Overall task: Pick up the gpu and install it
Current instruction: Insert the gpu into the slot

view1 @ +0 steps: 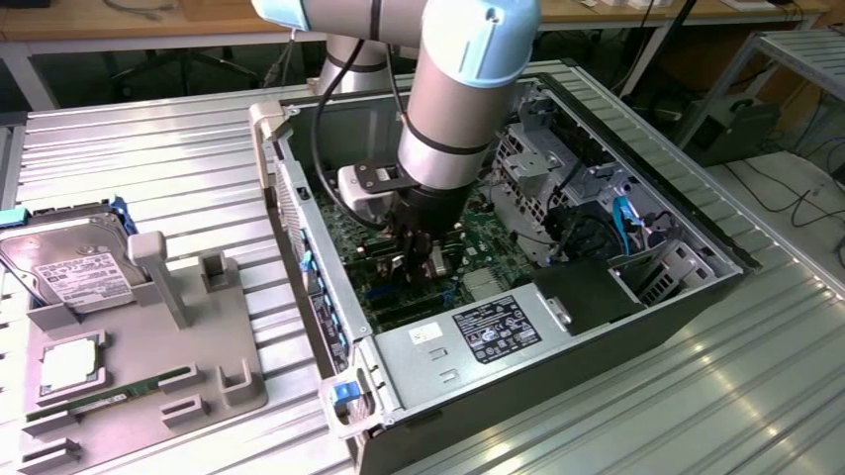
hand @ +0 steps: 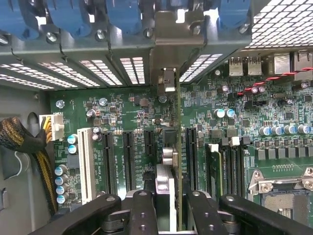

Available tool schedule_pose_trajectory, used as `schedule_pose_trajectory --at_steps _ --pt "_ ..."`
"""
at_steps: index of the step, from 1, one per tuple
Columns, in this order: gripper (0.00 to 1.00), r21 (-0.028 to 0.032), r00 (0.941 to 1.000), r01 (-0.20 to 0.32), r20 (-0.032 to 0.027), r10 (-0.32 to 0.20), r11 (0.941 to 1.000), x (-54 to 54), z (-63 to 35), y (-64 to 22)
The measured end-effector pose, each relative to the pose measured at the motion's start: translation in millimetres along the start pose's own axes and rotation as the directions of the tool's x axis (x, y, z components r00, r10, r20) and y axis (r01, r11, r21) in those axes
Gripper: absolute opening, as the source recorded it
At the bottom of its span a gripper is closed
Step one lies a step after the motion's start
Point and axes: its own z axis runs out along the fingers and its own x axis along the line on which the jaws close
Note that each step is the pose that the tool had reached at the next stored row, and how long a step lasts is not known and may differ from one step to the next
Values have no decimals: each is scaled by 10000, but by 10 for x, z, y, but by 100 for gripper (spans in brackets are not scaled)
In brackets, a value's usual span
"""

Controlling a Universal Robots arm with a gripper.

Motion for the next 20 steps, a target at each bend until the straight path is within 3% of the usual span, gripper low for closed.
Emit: schedule_pose_trajectory --at_steps 20 --pt "29 1 10000 0 3 0 10000 1 8 9"
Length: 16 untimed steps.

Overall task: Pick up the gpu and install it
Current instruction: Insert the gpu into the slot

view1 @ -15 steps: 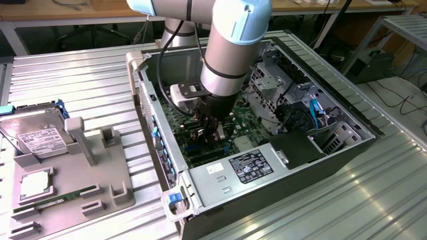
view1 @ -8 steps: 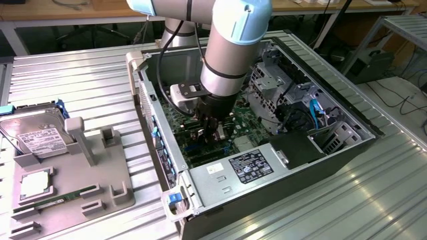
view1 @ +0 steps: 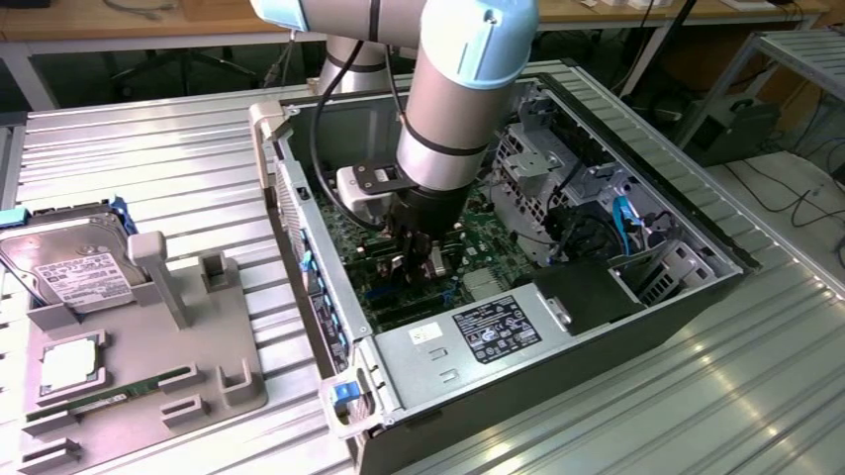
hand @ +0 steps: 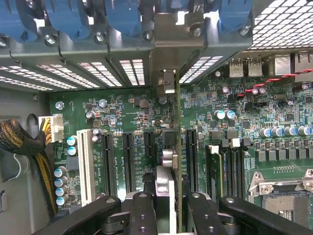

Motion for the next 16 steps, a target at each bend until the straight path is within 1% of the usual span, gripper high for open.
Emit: schedule_pose_trajectory --at_steps 3,5,8,13,14,16 --pt "29 -1 10000 -1 0 1 10000 0 0 0" --pt "29 0 10000 7 0 -7 10000 -1 -43 3" --pt "29 -8 9996 278 -14 -278 9996 -23 -32 4" --pt "29 -17 9995 313 -14 -313 9995 -35 -12 12" --pt "29 -139 9995 309 -24 -310 9994 -33 5 15" --pt "29 -147 9995 309 -20 -309 9994 -33 34 13"
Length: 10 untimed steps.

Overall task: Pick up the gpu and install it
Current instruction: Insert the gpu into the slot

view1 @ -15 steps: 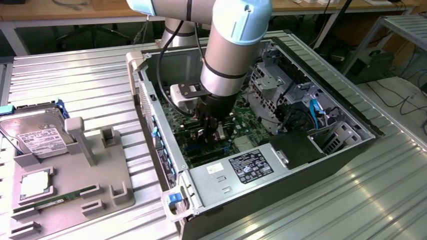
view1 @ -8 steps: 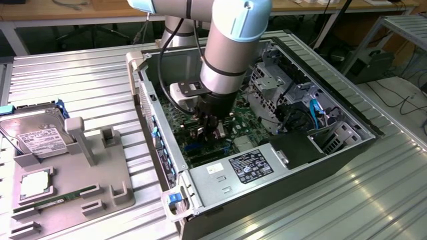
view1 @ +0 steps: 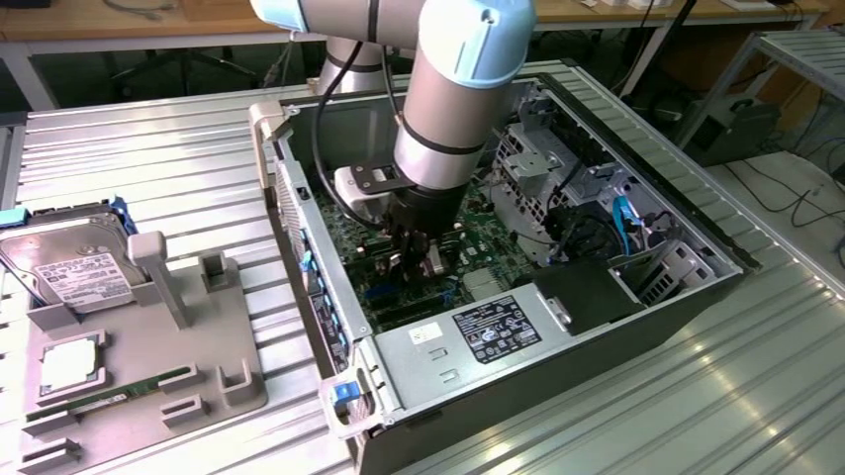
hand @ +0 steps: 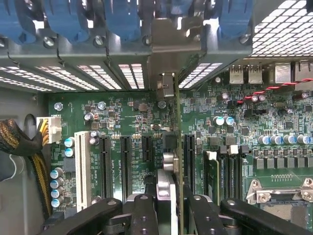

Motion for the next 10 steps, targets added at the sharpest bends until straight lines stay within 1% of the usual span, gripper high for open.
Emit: schedule_pose_trajectory --at_steps 3,10 --pt "29 1 10000 1 3 -1 10000 0 18 -1" --pt "29 1 10000 1 5 -1 10000 0 19 -1"
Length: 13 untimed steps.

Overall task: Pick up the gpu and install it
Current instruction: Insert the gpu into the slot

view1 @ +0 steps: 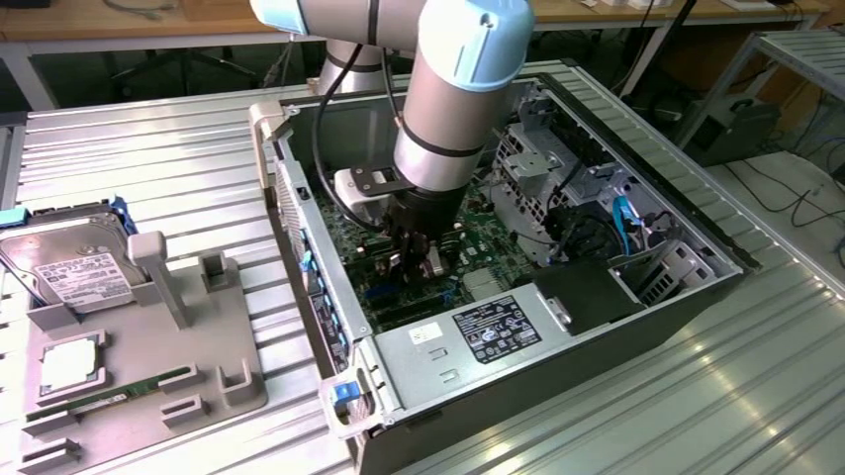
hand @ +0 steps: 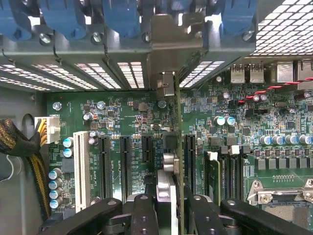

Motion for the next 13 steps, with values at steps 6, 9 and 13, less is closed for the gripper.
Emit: schedule_pose_trajectory --at_steps 6,9,13 --pt "29 0 10000 -1 4 1 10000 -2 -51 4" --pt "29 1 10000 0 3 0 10000 -2 -58 4" --pt "29 1 10000 0 1 0 10000 -2 -59 4"
